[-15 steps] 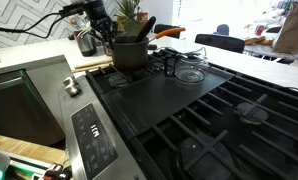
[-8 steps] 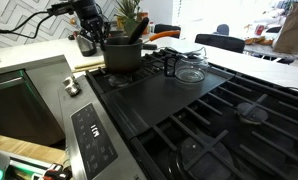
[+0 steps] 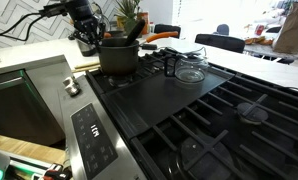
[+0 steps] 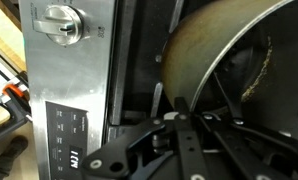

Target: Move the pot from the rear left plate onto the front left plate

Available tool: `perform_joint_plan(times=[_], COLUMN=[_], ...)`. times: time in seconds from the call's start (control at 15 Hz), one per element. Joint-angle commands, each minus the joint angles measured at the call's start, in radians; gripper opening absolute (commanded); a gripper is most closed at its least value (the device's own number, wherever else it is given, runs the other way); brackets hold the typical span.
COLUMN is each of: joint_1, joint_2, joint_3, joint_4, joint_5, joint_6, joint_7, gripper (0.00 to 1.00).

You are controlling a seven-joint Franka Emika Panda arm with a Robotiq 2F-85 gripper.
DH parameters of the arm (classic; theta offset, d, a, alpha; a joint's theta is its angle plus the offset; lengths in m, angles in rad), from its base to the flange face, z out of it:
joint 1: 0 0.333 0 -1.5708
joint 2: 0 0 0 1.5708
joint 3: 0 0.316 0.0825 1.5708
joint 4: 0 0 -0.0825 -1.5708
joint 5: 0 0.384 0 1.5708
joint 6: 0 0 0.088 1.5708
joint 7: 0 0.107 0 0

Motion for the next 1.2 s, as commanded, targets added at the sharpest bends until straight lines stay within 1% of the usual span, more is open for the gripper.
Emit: perform_joint_plan(times=[0.0,0.33,0.67,0.73,0.8,0.87,1.13], joint_1=[-0.039,-0.064,-0.057,-0.055,-0.054,-0.055,-0.051], joint_2=[-0.051,-0.046,-0.041,-0.041,-0.040,-0.039,-0.040], joint_3=[0.029,0.054,0.061,0.060,0.059,0.060,0.059], joint_4=[-0.059,-0.079,-0.083,-0.085,-0.085,-0.087,-0.098], joint_5=[-0.064,-0.135,-0.162,-0.166,-0.166,-0.171,-0.182], joint_6=[-0.003,0.033,0.036,0.043,0.047,0.056,0.057], joint_7=[0.039,0.100,0.110,0.107,0.108,0.111,0.106], gripper=[0.01,0.01,0.01,0.03,0.29,0.30,0.58])
